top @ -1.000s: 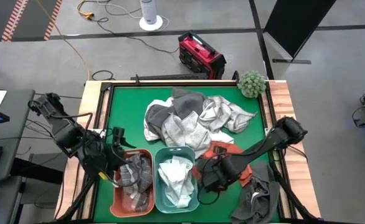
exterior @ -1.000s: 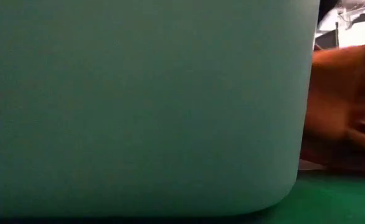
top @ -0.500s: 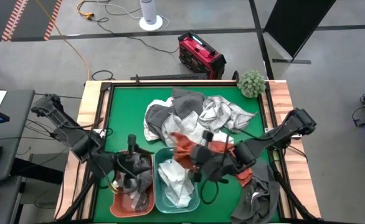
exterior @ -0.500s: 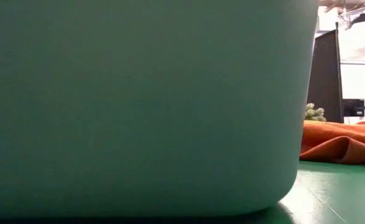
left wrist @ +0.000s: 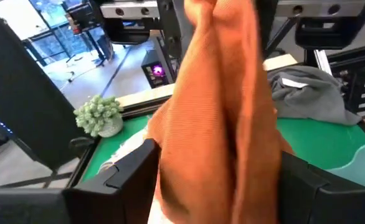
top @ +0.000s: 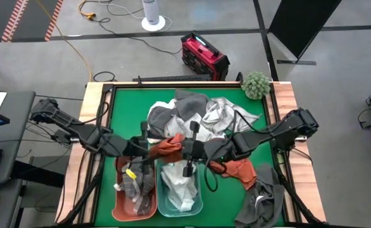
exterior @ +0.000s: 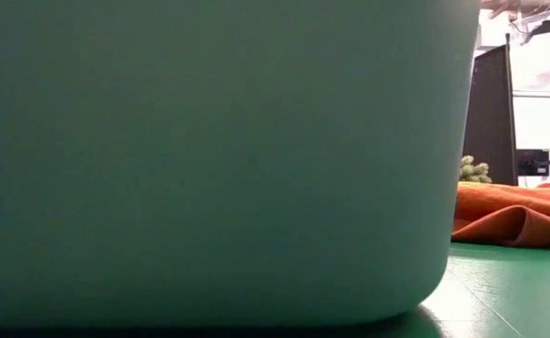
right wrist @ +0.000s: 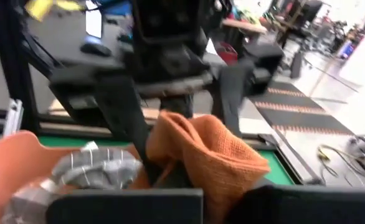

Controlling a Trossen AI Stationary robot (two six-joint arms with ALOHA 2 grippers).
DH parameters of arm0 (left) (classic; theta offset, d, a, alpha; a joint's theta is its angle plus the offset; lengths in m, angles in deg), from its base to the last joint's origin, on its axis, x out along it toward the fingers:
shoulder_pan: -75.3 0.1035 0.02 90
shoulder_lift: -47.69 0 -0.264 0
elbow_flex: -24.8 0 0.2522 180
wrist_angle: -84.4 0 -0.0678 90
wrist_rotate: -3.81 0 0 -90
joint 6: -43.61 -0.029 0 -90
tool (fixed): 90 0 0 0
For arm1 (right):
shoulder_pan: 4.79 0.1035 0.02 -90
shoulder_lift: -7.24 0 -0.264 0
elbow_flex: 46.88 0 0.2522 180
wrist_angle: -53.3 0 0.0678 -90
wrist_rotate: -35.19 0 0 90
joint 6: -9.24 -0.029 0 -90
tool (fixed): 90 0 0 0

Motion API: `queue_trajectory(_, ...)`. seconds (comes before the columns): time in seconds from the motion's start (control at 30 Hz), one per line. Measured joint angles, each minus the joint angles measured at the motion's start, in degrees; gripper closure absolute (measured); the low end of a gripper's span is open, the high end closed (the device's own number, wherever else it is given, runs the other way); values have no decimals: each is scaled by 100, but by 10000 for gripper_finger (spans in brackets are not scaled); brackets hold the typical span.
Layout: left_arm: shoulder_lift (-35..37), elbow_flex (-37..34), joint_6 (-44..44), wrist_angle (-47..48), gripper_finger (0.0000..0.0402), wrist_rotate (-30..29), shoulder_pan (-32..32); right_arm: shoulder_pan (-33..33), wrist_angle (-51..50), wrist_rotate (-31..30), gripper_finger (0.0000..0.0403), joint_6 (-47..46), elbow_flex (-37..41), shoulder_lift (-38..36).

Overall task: Sort towels by color in basket
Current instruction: Put the bottom orange towel into the orange bin

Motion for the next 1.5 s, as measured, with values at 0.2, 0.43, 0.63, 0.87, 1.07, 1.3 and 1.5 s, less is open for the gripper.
queue_trajectory(0.2,-24,0,-219,-210,166,611,289,-63,372,591,380,78,0,2)
queue_trajectory(0.43,-24,0,-712,-399,259,702,311,-95,469,632,305,-140,0,50)
queue_trajectory(0.63,7,0,-795,-329,388,1024,310,-20,370,632,228,-151,0,31)
queue_trajectory(0.87,604,195,55,1366,395,1667,252,334,-667,581,164,-481,-2,-359)
queue_trajectory(1.07,1049,459,1480,3108,396,3390,250,448,-1854,56,162,-1585,-2,-518)
queue_trajectory(1.3,1115,303,1557,3087,393,3945,-156,444,-2043,-130,171,-1905,2,-377)
queue_trajectory(1.5,1189,-886,1112,1638,394,3213,-871,483,-2175,-292,176,-1921,-2,-341)
